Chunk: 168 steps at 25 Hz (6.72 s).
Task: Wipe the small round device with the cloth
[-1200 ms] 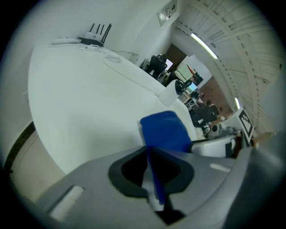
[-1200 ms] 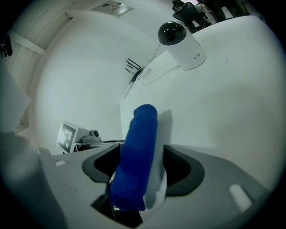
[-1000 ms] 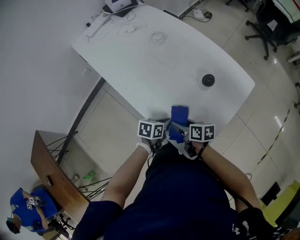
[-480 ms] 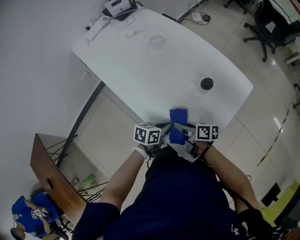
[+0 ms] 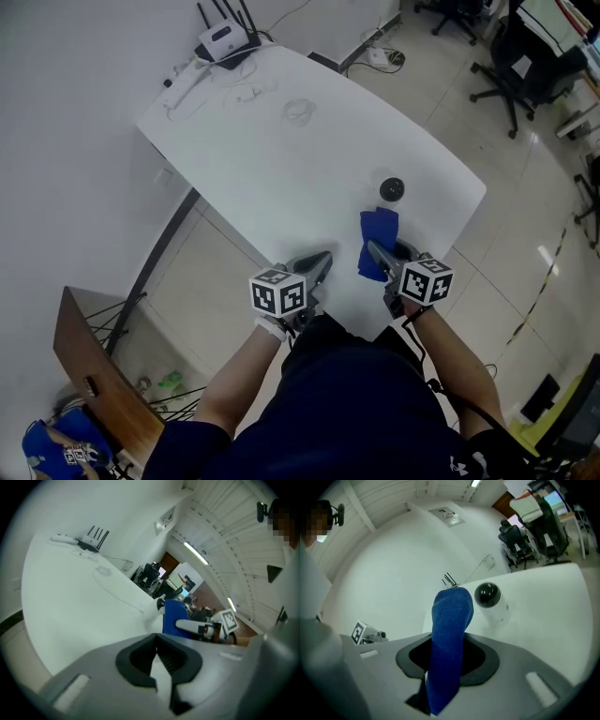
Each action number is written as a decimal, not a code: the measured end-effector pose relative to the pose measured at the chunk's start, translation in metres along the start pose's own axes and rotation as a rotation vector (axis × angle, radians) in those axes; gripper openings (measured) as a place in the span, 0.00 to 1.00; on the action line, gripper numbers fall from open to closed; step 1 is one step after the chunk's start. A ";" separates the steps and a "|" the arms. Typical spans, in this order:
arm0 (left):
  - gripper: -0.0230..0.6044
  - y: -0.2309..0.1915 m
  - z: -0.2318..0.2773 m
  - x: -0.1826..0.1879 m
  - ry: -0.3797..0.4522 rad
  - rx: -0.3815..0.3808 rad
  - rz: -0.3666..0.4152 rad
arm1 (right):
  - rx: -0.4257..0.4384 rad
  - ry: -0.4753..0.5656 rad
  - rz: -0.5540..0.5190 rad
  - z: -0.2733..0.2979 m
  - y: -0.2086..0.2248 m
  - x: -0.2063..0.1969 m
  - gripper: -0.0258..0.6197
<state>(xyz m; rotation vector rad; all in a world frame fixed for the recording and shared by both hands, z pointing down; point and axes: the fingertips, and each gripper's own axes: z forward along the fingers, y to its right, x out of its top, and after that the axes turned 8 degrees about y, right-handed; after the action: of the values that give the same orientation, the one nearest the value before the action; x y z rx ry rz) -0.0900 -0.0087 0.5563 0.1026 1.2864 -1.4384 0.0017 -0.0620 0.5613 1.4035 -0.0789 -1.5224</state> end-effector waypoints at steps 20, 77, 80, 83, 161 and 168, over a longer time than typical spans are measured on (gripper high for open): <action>0.04 0.057 0.061 0.032 -0.048 -0.052 0.227 | -0.172 -0.331 -1.027 0.022 0.033 0.076 0.25; 0.04 0.057 0.039 0.003 -0.065 -0.049 0.176 | -0.193 -0.465 -1.582 0.006 0.077 0.027 0.26; 0.04 0.059 0.045 0.004 -0.066 -0.057 0.174 | -0.149 -0.540 -1.627 0.009 0.088 0.010 0.26; 0.04 0.061 0.049 0.004 -0.066 -0.062 0.166 | -0.095 -0.641 -1.642 0.009 0.100 -0.007 0.26; 0.24 0.048 0.159 0.025 -0.112 -0.099 0.352 | 0.462 -0.843 -1.758 0.094 0.100 0.111 0.26; 0.25 0.041 0.171 0.017 -0.132 -0.103 0.315 | 0.579 -1.024 -1.792 0.112 0.122 0.077 0.26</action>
<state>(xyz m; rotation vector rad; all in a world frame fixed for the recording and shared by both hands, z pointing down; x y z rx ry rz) 0.0318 -0.1326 0.5872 0.1329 1.1750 -1.0912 0.0047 -0.2347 0.6207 0.6677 0.2040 -3.8413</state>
